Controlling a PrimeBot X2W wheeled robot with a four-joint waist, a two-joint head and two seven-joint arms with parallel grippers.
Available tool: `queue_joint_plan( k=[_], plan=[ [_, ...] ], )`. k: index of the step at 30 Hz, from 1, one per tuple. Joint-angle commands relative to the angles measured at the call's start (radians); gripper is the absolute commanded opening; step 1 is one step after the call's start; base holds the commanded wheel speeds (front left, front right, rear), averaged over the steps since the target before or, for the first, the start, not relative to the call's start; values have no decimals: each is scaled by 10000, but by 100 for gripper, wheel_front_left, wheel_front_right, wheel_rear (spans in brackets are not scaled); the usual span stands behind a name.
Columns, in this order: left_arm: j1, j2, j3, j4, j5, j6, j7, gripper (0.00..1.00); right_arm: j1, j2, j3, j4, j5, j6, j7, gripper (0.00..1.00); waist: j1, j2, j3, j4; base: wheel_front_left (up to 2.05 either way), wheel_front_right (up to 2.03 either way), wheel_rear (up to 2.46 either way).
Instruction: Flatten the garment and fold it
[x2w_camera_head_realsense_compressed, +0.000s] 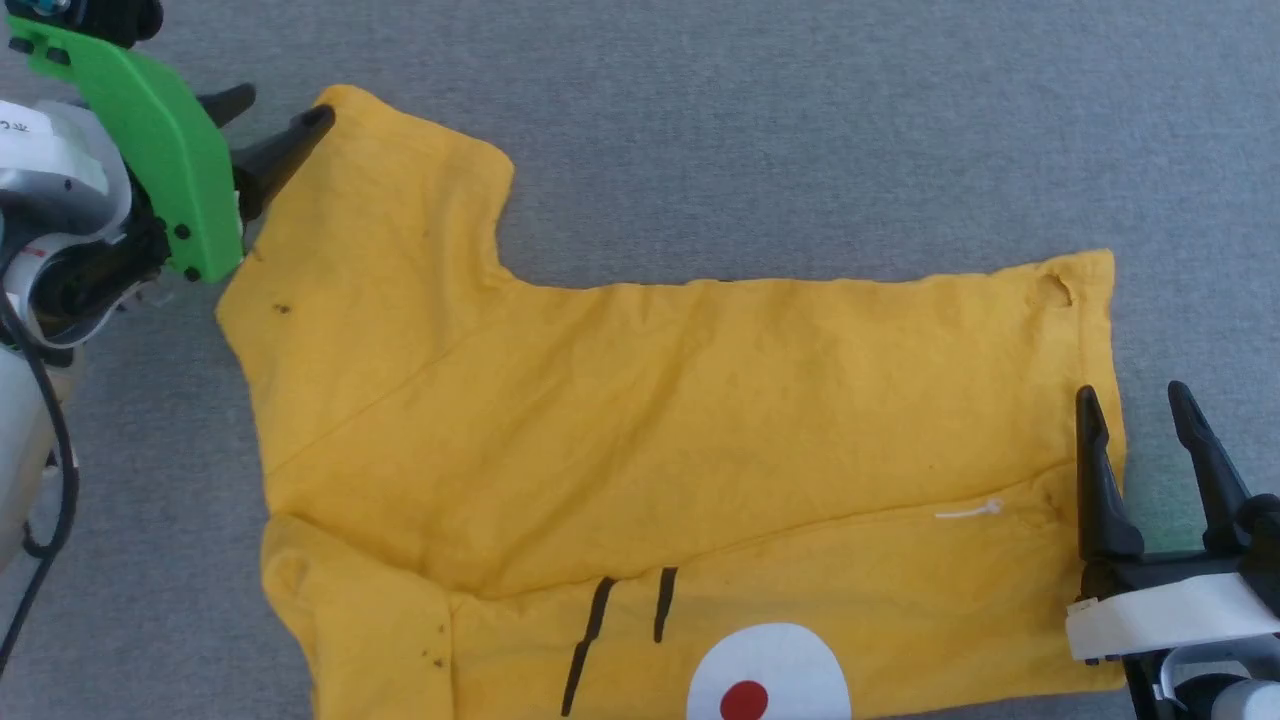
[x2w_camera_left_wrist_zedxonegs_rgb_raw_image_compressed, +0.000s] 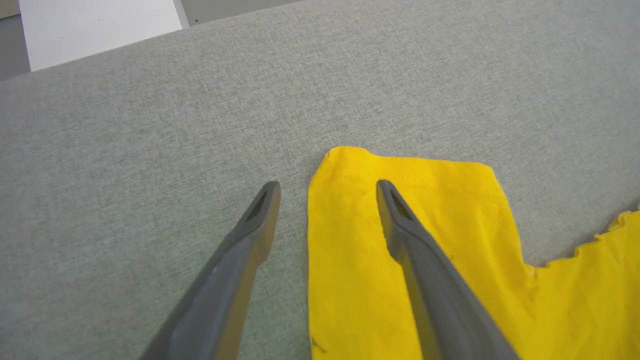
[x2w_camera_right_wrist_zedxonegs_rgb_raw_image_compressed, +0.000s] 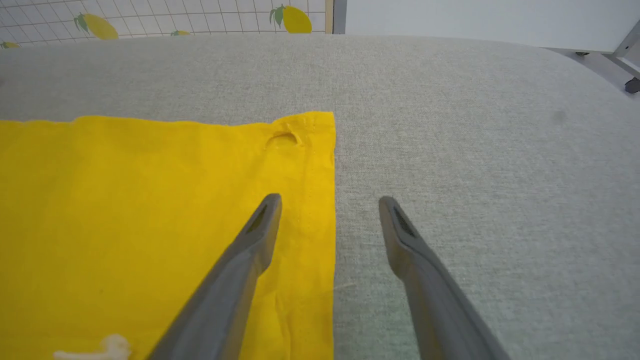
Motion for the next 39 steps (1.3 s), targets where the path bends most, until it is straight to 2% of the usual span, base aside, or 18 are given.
queue_joint_plan(
  k=[1, 7, 12, 13, 14, 21, 26, 30, 35, 39],
  plan=[
    [-131, 120, 11, 56, -110, -68, 67, 100, -158, -3, 8, 44, 66, -15, -90, 100, -1, 0, 253, -274, 0, 0, 0],
    [103, 425, 60, 294, -482, -7, 535, 100, -180, -3, 26, 134, 241, -15, -239, 100, -1, 0, 470, -619, 0, 0, 0],
    [304, 610, 125, 434, -441, 13, 356, 100, -189, -3, 18, 173, 306, -15, -324, 100, -1, 0, 605, -813, 0, 0, 0],
    [355, 602, 137, 466, -500, 10, 336, 60, -194, -3, 10, 174, 310, -15, -334, 100, -1, 0, 618, -832, 0, 0, 0],
    [440, 582, 143, 497, -642, 5, 374, 0, -198, -3, -2, 173, 310, -15, -341, 100, -1, 0, 626, -846, 0, 0, 0],
    [661, 557, 132, 369, -1015, -20, 392, 0, -434, -3, -112, -232, 10, -15, -41, 100, -1, 0, 481, -738, 0, 0, 0],
    [672, 492, 71, 217, -1026, -36, 166, 0, -1117, -3, 80, -1178, -308, -15, 915, 100, -1, 0, 313, -627, 0, 0, 0],
    [639, 460, 18, 93, -1086, -48, 31, 0, -1998, -3, 269, -1698, -112, -15, 2779, 100, -1, 0, 246, -565, 0, 0, 0],
    [572, 463, -71, -11, -1160, -57, -37, 0, -2934, -3, 284, -1767, -88, -15, 6108, 100, -1, 0, 260, -468, 0, 0, 0],
    [503, 470, -138, -48, -1196, -61, -77, 0, -3326, -3, 21, -1806, 18, -15, 8202, 100, -1, 0, 344, -360, 0, 0, 0]
  ],
)
